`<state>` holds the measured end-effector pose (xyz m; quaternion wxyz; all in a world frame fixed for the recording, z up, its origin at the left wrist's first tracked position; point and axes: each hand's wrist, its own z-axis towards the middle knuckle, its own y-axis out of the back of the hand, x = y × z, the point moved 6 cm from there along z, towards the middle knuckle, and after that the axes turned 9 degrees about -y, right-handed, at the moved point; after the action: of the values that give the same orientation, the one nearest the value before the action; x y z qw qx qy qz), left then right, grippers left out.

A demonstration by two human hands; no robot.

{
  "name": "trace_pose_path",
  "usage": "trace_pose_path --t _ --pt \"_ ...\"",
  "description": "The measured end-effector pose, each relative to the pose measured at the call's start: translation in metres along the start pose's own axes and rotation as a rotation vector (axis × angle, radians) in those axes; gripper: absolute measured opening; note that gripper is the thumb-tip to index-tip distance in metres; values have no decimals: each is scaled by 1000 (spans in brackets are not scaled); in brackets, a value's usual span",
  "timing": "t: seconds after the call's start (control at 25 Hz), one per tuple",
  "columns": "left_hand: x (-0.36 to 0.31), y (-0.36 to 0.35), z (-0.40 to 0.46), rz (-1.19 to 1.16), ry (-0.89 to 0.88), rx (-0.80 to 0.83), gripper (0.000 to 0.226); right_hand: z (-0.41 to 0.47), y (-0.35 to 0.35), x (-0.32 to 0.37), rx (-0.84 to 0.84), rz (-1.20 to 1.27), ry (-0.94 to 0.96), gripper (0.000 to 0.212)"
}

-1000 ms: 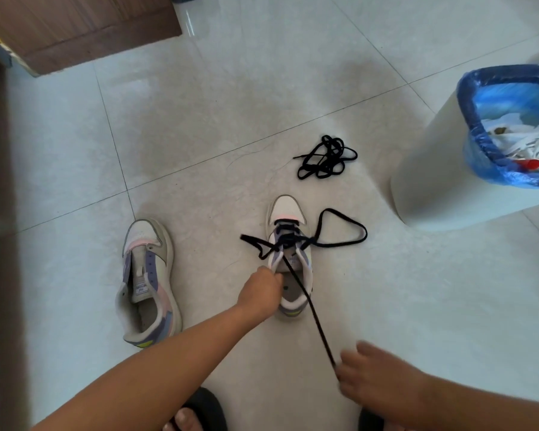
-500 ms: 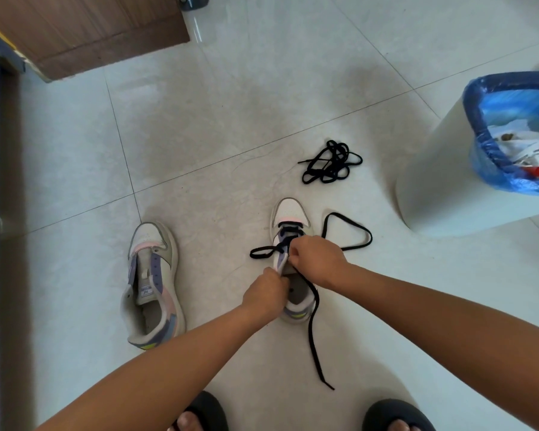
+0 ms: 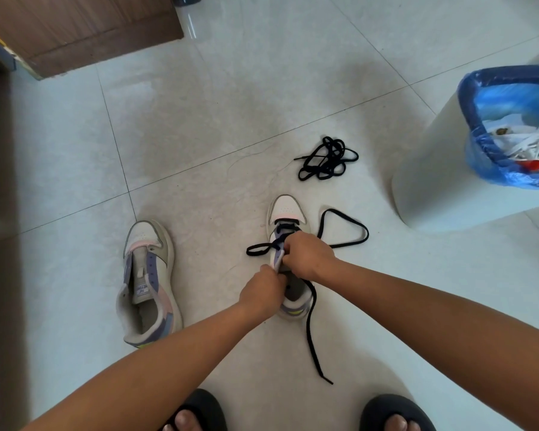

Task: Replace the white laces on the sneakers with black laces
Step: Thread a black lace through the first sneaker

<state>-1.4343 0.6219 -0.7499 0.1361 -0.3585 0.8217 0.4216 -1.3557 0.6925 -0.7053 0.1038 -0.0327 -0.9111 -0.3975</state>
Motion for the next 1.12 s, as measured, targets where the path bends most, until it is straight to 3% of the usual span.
trace_pose_path --t 0.16,0.32,0.44,0.52,0.56,0.6,0.72,0.76,0.92,1.12 --pt "0 0 -3 -10 -17 -8 30 -7 7 1 70 18 112 33" --pt "3 0 -4 -15 12 -29 31 -48 -2 -11 133 -115 300 7" --pt "3 1 -2 -52 52 -26 31 -106 -40 -38 392 -485 481 18" --pt "2 1 -4 -54 52 -27 31 -129 -62 -57 626 -632 470 21" --pt "1 2 -5 -50 48 -26 31 -128 -60 -56 647 -604 431 23" --pt "1 2 -4 -39 43 -24 31 -117 -48 -48 577 -524 385 25" --pt "-1 5 -3 -6 22 -20 31 -57 6 -19 70 -121 241 27" --pt "-2 5 -3 4 12 -19 32 -40 16 -14 -13 -24 176 25" --pt "-3 6 -6 12 15 -18 33 -6 6 0 16 -42 87 16" --pt "0 4 -5 -4 25 -10 35 -9 -2 2 -74 -139 110 30"
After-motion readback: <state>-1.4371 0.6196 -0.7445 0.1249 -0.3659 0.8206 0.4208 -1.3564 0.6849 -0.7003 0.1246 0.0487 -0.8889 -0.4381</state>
